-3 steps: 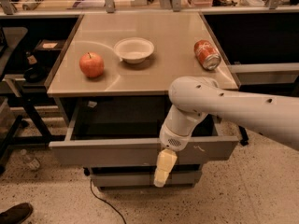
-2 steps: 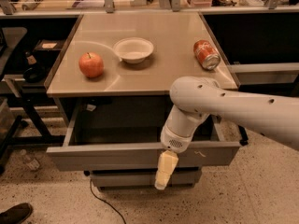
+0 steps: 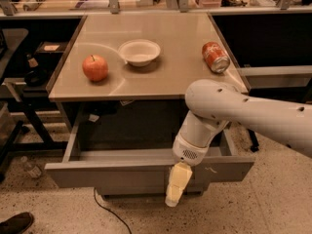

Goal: Open top drawer

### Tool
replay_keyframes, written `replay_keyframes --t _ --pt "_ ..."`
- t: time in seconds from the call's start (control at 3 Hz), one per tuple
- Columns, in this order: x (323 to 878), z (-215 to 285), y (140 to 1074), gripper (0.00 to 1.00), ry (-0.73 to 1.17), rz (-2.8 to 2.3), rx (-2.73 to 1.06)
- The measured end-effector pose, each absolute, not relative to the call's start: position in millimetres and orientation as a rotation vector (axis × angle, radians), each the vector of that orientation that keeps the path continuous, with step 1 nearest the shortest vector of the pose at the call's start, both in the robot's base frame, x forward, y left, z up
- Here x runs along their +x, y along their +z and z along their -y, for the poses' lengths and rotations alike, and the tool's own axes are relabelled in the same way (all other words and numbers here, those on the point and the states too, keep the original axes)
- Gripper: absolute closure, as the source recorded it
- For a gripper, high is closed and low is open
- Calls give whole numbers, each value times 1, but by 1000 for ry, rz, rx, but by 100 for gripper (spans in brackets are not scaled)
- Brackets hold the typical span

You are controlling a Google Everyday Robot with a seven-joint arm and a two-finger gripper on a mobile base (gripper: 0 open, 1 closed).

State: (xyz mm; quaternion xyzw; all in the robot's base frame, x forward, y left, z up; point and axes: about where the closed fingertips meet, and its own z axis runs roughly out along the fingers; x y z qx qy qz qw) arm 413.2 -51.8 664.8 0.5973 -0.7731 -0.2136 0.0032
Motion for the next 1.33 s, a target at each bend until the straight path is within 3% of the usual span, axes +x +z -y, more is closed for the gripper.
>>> replay_keyframes --t 1.0,1.33 --pt "336 80 718 0 -756 2466 1678" --pt "340 80 716 0 -761 2459 1700"
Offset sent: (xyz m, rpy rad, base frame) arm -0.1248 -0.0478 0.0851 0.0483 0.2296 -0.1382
